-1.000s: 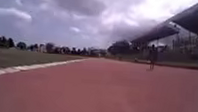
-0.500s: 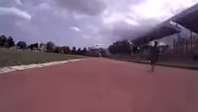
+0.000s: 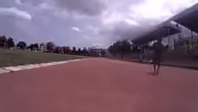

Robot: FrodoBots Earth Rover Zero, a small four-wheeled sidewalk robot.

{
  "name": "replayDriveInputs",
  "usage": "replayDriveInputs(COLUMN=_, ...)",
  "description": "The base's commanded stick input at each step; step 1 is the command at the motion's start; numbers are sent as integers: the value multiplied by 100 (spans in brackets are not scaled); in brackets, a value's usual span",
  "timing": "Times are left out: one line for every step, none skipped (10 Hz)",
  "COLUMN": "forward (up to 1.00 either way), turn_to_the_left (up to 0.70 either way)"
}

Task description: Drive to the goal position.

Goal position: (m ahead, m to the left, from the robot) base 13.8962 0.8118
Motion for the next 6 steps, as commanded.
replayDriveInputs(forward=45, turn_to_the_left=0)
replayDriveInputs(forward=45, turn_to_the_left=0)
replayDriveInputs(forward=45, turn_to_the_left=0)
replayDriveInputs(forward=45, turn_to_the_left=0)
replayDriveInputs(forward=45, turn_to_the_left=0)
replayDriveInputs(forward=45, turn_to_the_left=0)
